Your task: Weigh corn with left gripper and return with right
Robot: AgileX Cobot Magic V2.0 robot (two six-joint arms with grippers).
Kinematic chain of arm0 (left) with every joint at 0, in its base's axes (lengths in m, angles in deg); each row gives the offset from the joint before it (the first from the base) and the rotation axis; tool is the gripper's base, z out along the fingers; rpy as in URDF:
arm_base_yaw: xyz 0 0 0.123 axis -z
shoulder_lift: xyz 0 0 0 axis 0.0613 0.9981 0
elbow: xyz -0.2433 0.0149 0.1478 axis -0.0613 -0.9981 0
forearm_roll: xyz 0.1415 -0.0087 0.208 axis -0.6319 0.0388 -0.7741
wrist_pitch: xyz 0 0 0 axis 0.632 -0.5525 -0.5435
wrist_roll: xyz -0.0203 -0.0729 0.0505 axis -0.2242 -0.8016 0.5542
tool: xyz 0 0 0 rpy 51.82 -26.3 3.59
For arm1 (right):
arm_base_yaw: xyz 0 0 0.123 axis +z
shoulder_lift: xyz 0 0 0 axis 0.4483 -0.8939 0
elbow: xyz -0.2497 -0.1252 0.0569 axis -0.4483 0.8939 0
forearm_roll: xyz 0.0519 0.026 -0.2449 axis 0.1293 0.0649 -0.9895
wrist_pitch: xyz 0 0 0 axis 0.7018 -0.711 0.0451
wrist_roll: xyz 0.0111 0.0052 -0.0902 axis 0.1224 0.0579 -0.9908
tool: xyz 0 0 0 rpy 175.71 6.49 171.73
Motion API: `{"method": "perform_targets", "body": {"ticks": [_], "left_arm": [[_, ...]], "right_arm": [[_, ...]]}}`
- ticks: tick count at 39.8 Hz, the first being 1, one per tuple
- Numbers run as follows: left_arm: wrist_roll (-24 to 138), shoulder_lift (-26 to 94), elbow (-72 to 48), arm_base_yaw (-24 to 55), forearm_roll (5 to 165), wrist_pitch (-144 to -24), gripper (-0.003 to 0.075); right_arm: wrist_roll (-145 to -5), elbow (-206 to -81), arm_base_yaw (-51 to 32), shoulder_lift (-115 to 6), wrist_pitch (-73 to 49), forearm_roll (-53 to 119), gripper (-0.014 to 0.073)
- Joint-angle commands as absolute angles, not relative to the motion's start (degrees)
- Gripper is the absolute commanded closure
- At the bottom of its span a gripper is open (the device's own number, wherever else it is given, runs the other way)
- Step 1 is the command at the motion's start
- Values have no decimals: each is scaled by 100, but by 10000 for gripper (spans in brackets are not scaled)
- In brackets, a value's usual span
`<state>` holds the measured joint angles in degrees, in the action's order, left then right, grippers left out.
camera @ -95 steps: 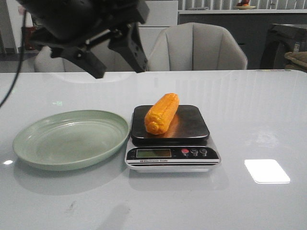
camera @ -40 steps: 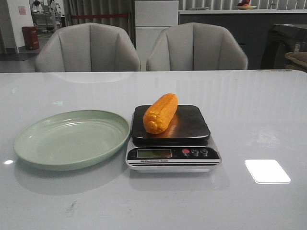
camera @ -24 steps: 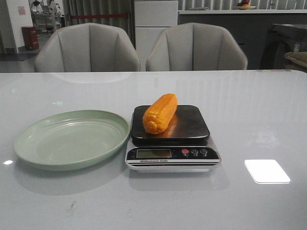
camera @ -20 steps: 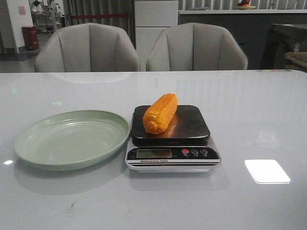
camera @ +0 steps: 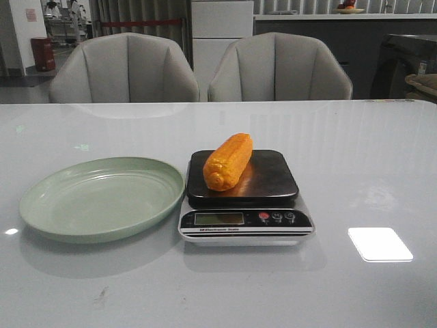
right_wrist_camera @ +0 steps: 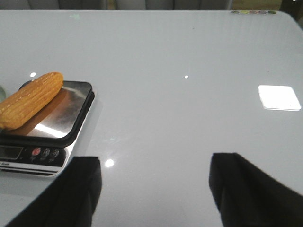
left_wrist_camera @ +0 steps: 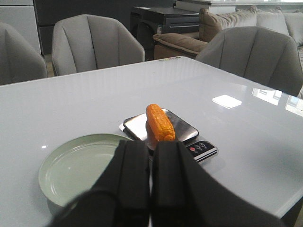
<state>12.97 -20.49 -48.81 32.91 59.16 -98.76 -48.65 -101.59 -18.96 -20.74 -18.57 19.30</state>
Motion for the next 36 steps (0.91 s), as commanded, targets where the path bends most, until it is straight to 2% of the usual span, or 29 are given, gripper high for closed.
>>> {"method": "perform_targets", "body": {"ticks": [1,15,29,36], "left_arm": [[1288,-1972,-4736,3309,5916,-9386,606],[1288,-1972,-4736,3309,5916,-9386,606],[1288,-1972,-4736,3309,5916,-9386,606],[1288,-1972,-4736,3309,5916,-9386,606]], "right_arm": [[-4903,-10614,-1548,-2522,-1456,1935,-11],[-4858,-12884,-6,-4986,-2794,2439,-11],[-3823,-15640,414,-7857,-4069,2358,-10],[-2685,-16897,622,-9088,-4730,1468,84]]}}
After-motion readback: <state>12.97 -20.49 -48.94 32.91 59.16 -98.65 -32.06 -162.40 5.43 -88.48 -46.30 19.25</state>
